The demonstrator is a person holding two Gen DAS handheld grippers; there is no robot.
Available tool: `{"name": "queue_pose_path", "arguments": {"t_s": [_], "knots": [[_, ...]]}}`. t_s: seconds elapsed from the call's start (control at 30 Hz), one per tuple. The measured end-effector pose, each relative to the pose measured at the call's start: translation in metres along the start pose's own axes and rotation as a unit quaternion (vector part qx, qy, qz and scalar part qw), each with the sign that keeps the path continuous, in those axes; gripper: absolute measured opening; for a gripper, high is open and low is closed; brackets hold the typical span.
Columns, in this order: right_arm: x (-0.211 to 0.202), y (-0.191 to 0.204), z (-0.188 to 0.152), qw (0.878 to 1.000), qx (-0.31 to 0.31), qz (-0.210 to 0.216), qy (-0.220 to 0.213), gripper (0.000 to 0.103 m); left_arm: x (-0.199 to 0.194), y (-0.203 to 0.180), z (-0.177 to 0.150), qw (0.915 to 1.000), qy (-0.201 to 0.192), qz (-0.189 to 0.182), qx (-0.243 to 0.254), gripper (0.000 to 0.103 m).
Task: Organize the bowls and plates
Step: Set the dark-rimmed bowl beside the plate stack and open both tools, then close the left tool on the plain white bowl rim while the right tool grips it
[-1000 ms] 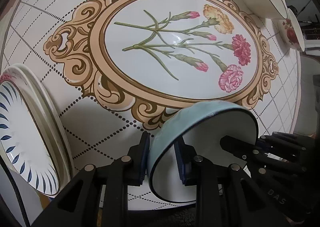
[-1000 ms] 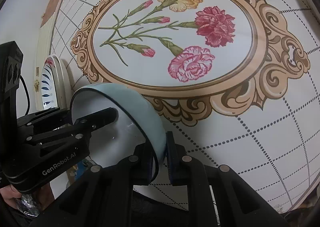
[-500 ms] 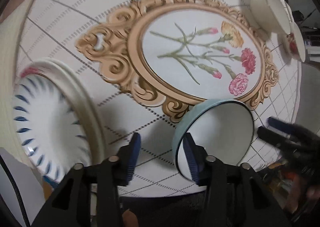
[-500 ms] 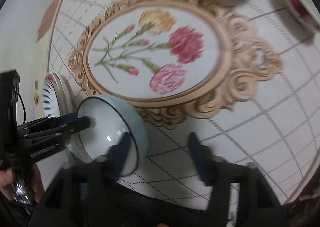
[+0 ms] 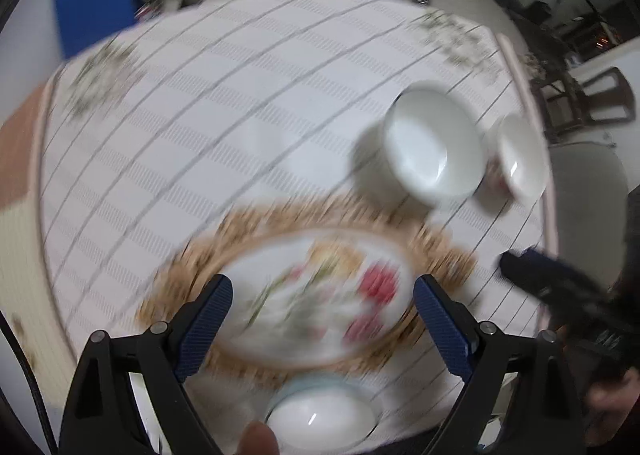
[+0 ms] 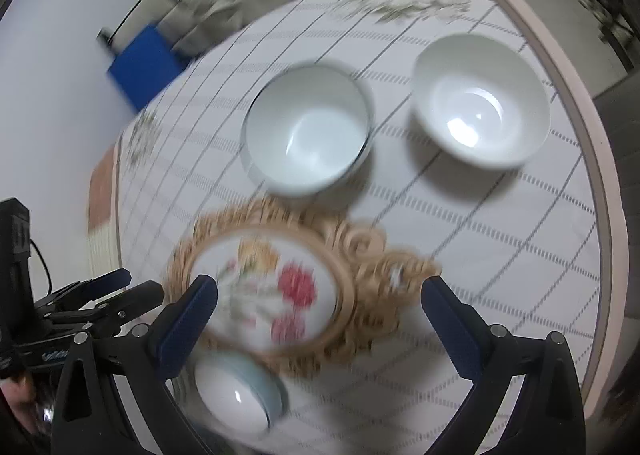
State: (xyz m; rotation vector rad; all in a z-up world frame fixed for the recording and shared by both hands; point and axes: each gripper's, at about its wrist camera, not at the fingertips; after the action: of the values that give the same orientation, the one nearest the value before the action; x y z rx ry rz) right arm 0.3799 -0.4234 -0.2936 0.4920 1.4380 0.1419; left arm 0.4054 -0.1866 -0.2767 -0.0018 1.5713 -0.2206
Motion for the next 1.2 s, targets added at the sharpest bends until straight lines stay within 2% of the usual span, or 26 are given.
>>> {"name": "queue_pose_path", "arguments": {"t_s": [0.17,0.37,0.63,1.03,1.2], "knots": [[0.016,-0.028,0.041,0.996,0.086,0.025,0.006,0.103,0.016,-0.032,0.068,0.9992,-0.001,0.026,0.03,0.093],[0.035,-0.045,0.059,0.991,0.129,0.029,0.017,0.103,0.052,-0.043,0.108,0.9979,0.025,0.04,0.044,0.093],[0.055,-0.05,0.068,0.988,0.147,0.034,0.028,0.103,0.085,-0.049,0.13,0.9958,0.054,0.037,0.064,0.093],[0.071,-0.043,0.081,0.988,0.144,0.039,0.035,0.097,0.105,-0.063,0.142,0.9928,0.063,0.035,0.095,0.092],[0.074,-0.038,0.086,0.989,0.14,0.035,0.037,0.095,0.109,-0.067,0.145,0.9918,0.067,0.034,0.104,0.085]]}}
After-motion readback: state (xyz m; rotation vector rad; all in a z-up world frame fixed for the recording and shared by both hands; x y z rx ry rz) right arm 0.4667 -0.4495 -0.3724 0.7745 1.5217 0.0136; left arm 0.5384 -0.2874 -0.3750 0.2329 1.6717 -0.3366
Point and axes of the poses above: each gripper's, at about its wrist camera, not at the fingertips, and x roughly the way its jaws point, y to its left, z to its top, and after that the axes turned 2 degrees about y, right-handed
